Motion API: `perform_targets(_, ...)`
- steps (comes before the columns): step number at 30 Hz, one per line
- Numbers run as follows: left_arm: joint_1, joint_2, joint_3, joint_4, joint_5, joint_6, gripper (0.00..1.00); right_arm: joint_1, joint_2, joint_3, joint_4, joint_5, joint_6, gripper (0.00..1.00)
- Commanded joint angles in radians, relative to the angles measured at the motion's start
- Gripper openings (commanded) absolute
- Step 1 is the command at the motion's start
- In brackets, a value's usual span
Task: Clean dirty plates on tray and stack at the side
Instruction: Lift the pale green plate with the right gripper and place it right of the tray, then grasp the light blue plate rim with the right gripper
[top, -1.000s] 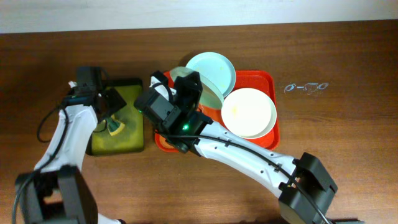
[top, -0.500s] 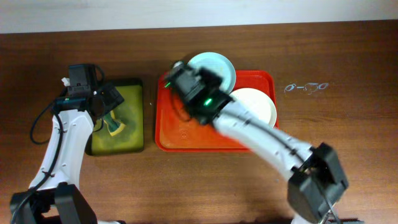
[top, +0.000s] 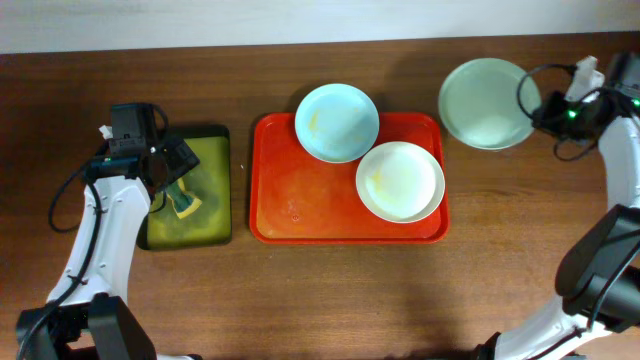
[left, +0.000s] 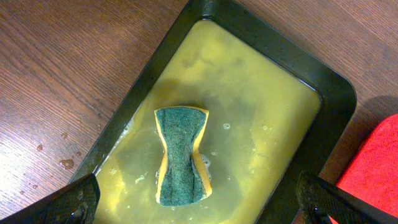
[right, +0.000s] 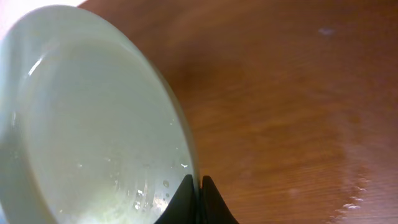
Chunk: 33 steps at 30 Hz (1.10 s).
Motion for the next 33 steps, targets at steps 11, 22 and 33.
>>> perform_targets(11, 0.002, -0.003, 0.007, -0.002, -0.004, 0.006, 1.0, -0.085, 0.182, 0.002, 0.007, 0.032, 0.049, 0.36)
perform_targets(22, 0.002, -0.003, 0.007, -0.002, 0.011, 0.005, 0.99, 0.319, 0.126, 0.209, -0.001, -0.175, -0.124, 0.72)
perform_targets(33, 0.002, -0.003, 0.007, -0.002, 0.011, 0.005, 0.99, 0.645, 0.377, 0.208, 0.118, 0.174, -0.04, 0.5)
